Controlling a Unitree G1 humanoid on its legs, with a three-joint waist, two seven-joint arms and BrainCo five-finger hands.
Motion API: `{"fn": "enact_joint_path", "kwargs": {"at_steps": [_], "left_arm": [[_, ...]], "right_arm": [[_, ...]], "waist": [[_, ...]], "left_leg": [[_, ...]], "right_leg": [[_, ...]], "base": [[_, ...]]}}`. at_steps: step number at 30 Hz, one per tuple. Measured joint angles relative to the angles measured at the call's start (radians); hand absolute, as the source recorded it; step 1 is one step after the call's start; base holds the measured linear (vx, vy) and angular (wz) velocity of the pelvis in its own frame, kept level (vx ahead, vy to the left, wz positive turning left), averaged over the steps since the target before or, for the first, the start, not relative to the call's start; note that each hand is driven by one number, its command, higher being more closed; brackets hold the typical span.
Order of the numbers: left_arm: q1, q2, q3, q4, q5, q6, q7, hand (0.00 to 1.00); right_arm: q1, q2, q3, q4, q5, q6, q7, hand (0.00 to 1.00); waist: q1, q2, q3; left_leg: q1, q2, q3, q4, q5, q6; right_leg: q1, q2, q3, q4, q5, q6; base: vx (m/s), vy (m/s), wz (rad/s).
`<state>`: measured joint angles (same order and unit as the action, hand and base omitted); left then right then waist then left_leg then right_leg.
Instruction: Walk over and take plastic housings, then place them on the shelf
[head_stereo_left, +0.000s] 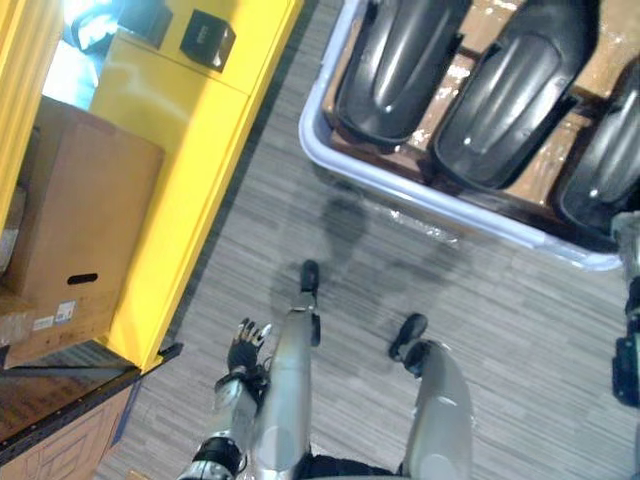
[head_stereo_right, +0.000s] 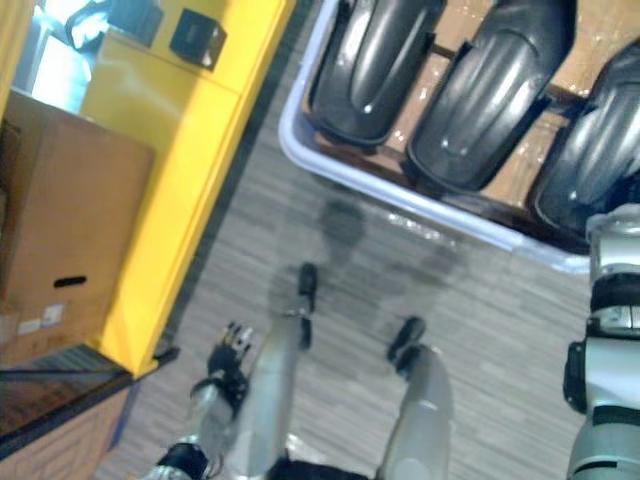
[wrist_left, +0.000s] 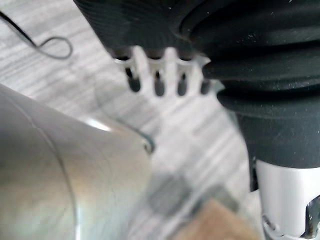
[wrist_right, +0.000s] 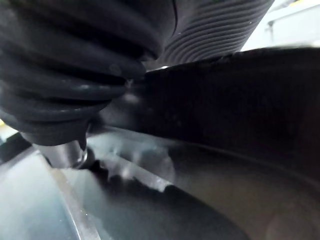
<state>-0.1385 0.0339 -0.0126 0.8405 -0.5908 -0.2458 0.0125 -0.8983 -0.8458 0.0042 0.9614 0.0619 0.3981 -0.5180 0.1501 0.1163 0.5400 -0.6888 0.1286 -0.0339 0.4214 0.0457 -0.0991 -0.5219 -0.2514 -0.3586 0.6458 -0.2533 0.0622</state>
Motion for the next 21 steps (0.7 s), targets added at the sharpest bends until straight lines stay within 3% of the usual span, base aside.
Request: {"fn": "enact_joint_path", "kwargs": {"at_steps": [6, 16, 19, 21], "left_arm": [[0.031, 0.021, 0.010, 0.003, -0.078, 0.016, 0.000, 0.00], [0.107, 0.082, 0.097, -0.023, -0.260, 0.026, -0.021, 0.00], [0.144, 0.101, 0.156, -0.145, -0.273, 0.004, -0.023, 0.00], [0.157, 0.110, 0.161, -0.209, -0.264, -0.008, -0.022, 0.00]], "right_arm": [[0.022, 0.069, 0.019, -0.018, -0.044, -0.076, -0.006, 1.00], [0.093, 0.107, -0.033, -0.168, -0.138, -0.144, -0.081, 1.00], [0.176, 0.161, -0.086, -0.264, -0.176, -0.150, -0.103, 1.00], [0.216, 0.163, -0.105, -0.316, -0.181, -0.151, -0.116, 1.00]], "waist": [[0.001, -0.019, -0.005], [-0.012, -0.127, -0.012], [-0.012, -0.166, -0.015], [-0.013, -0.171, -0.014]], "left_leg": [[0.050, 0.009, -0.012, -0.017, -0.004, 0.002], [0.223, 0.002, 0.023, -0.098, -0.001, 0.001], [0.318, 0.002, 0.040, -0.144, -0.003, 0.000], [0.353, 0.000, 0.044, -0.168, -0.002, 0.000]], "right_leg": [[0.061, 0.026, -0.005, -0.032, 0.004, 0.005], [0.231, 0.031, -0.001, -0.144, 0.032, 0.027], [0.333, 0.042, -0.004, -0.221, 0.051, 0.036], [0.372, 0.046, -0.010, -0.259, 0.062, 0.041]], "base": [[-0.01, 0.001, 0.00], [0.05, 0.009, -0.03], [0.09, 0.005, -0.05], [0.09, 0.013, -0.02]]}}
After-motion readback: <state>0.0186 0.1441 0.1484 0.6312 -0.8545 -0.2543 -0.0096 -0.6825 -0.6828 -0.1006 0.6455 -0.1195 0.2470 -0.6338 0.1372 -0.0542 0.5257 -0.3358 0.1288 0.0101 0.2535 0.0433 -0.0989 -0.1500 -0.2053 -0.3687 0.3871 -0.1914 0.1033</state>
